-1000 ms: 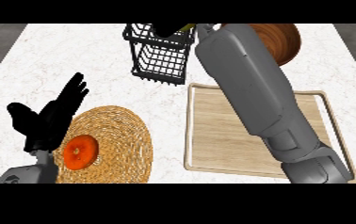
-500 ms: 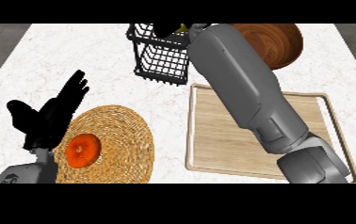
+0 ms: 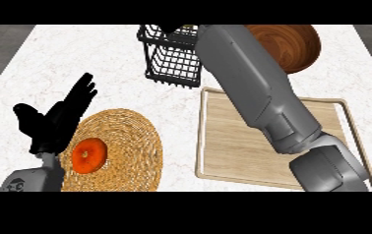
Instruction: Pick the pear from the tray and place it in the tiered basket
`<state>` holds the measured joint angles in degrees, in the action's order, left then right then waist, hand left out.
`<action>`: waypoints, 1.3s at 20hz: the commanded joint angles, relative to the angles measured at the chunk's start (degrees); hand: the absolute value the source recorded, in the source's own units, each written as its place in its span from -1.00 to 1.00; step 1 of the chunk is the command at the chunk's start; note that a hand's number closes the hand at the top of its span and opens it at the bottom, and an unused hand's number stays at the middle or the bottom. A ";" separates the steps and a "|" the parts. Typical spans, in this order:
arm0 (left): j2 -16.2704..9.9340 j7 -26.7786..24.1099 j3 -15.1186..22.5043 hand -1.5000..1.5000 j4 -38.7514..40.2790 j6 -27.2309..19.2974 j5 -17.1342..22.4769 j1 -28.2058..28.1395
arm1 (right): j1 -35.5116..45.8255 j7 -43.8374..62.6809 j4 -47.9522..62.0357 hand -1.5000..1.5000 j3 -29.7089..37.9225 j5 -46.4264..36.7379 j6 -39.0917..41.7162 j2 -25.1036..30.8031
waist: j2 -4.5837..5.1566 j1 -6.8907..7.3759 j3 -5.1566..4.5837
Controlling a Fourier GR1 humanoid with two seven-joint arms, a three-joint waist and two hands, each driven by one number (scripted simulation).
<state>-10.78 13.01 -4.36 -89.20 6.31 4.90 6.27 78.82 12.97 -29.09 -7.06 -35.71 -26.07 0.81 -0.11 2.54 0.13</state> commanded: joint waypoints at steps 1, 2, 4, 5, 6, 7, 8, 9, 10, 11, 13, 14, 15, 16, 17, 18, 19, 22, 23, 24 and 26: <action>1.10 3.67 1.92 0.00 -5.30 -0.91 -0.52 -2.37 | 2.08 0.45 4.74 -1.00 -2.30 2.75 -1.30 -0.77 | 0.69 1.18 -0.17; 0.78 2.38 1.59 0.00 -3.12 -1.08 -1.28 0.14 | -0.58 -2.59 4.20 -1.00 -4.09 4.43 -3.81 -0.77 | 0.84 1.10 -0.18; -0.40 -2.79 -0.01 0.00 0.38 1.81 -0.13 -2.84 | 2.20 -4.64 7.00 -1.00 0.36 4.00 -3.36 -0.76 | 1.15 0.94 -0.22; 2.91 -2.35 2.39 0.00 -0.53 -1.82 -2.62 -1.67 | 5.06 -3.45 7.22 -1.00 1.90 4.75 -2.67 -0.77 | 1.04 0.55 -0.20; -0.42 -2.09 -0.08 0.00 -0.63 1.83 0.33 -1.45 | 1.52 -4.10 5.39 -1.00 -1.09 8.34 -5.83 -0.77 | 1.08 1.92 -0.22; -0.54 -1.32 -0.86 0.00 0.80 0.99 0.25 0.94 | 1.87 -4.96 6.03 -1.00 0.96 9.14 -6.58 -0.77 | 1.24 1.49 -0.21; 0.09 1.19 -0.72 0.00 -0.82 -0.76 -0.22 0.57 | 5.71 -4.00 6.13 -1.00 4.95 9.07 -2.49 -0.55 | 0.87 0.03 -0.16; -1.20 0.44 -1.60 0.00 1.49 1.70 1.35 1.84 | 3.07 -6.25 5.99 -1.00 4.56 11.14 -4.50 -0.77 | 1.08 0.46 -0.18; 0.02 -0.43 0.20 0.00 0.43 0.12 -1.06 0.47 | 4.57 -5.35 5.55 -1.00 7.13 13.10 -4.92 -0.78 | 1.17 0.82 -0.17; 1.14 0.06 0.82 0.00 -0.84 -0.60 -1.06 0.04 | 2.10 -6.26 4.41 -1.00 6.01 14.95 -7.00 -0.78 | 0.87 0.81 -0.16; -0.21 1.29 -0.83 0.00 0.19 -0.14 -0.07 1.54 | 3.15 -7.21 3.59 -1.00 9.73 17.64 -6.80 -0.79 | 0.94 0.14 -0.14; 0.61 -1.46 -0.08 0.00 1.33 -0.37 -1.22 1.07 | 2.70 -8.76 3.06 -1.00 11.34 19.16 -6.36 -0.79 | 0.99 -0.17 -0.15; 0.34 2.15 0.05 0.00 -0.59 -0.14 -0.23 1.02 | 4.66 -7.42 1.82 -1.00 12.76 21.04 -5.40 -0.80 | 0.73 -0.10 -0.11; 1.08 -1.37 0.66 0.00 -0.28 -0.11 -1.22 -1.12 | 4.59 -8.20 1.98 -1.00 13.67 21.91 -8.95 -0.80 | 0.88 0.45 -0.16; 0.41 1.26 0.30 0.00 -1.77 -0.37 -0.94 -1.20 | 3.72 -10.04 2.12 -1.00 15.86 22.68 -8.13 0.18 | 0.87 0.10 -0.11; -0.65 1.43 -1.94 0.00 -0.47 0.39 1.06 0.78 | 5.21 -10.18 1.57 -1.00 17.36 24.15 -7.28 0.90 | 0.94 -0.02 -0.13; 0.52 1.78 0.03 0.00 -2.40 -0.30 -0.33 -1.06 | 3.41 -10.42 1.07 -1.00 18.18 24.66 -10.47 -0.54 | 0.66 -0.37 -0.11; -1.54 1.22 -3.29 0.00 1.50 1.43 2.12 1.86 | 0.26 -15.61 -1.08 -1.00 21.59 28.19 -6.71 3.57 | 0.71 -1.26 -0.13; 0.59 -1.22 -0.42 0.00 -0.17 -0.72 -1.63 -1.41 | 0.55 -16.18 -0.38 -1.00 22.33 27.92 -9.09 4.41 | 0.69 -0.89 -0.13; 0.35 -2.19 -1.40 0.00 1.44 -0.41 -1.13 -1.77 | 2.56 -13.26 -0.63 -1.00 22.34 27.83 -7.97 6.42 | 0.50 -1.32 -0.15; 0.11 0.61 -1.11 0.00 -2.04 0.56 0.36 -2.67 | -0.09 -15.68 -1.37 -1.00 23.42 28.28 -8.35 8.82 | 0.38 -1.45 -0.12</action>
<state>-10.72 12.80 -5.52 -89.91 6.42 4.69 4.65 80.27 -0.86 -29.49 13.75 -9.07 -34.24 5.74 0.44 1.55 0.00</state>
